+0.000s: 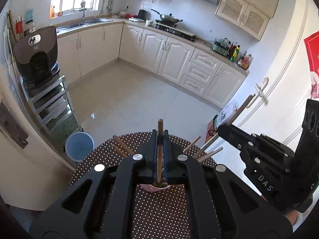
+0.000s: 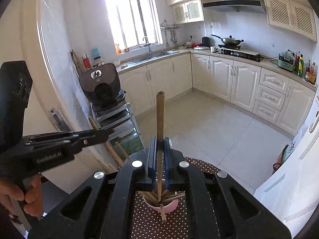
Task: Organize utensils
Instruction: 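Lower both sticks into the pink cup and open both tools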
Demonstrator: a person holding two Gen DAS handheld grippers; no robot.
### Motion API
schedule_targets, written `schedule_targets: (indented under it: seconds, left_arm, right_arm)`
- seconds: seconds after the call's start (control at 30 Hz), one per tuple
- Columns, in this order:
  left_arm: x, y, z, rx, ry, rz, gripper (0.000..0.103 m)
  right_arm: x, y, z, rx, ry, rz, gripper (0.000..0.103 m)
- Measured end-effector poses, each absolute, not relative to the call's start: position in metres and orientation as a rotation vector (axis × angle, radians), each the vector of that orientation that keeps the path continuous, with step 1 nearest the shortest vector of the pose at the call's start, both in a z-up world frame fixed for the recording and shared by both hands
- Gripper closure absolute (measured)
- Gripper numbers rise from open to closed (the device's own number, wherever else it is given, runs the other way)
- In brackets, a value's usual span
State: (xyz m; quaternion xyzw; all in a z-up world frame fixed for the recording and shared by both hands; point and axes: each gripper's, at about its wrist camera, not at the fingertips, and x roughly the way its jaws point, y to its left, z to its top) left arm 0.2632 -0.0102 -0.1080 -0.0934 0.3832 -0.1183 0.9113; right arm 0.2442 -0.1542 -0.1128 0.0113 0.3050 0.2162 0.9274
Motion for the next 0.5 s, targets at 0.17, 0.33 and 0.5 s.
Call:
schedule_targets:
  seconds: [0.17,0.33,0.5]
  left_arm:
    - [0.262,-0.019,-0.128,-0.158,0.825,-0.251,0.098]
    - [0.261,-0.023,-0.147,-0.147,0.867,-0.251,0.098]
    - [0.259,-0.026,-0.161,-0.137,0.886,-0.256,0.098]
  right_arm:
    - [0.245,-0.152,-0.127,0.017,0.666,0.452,0.098]
    - [0.241,-0.15,-0.143,0.002,0.699,0.454,0.098]
    - [0.235,-0.14,-0.158,-0.034,0.718,0.451,0.098]
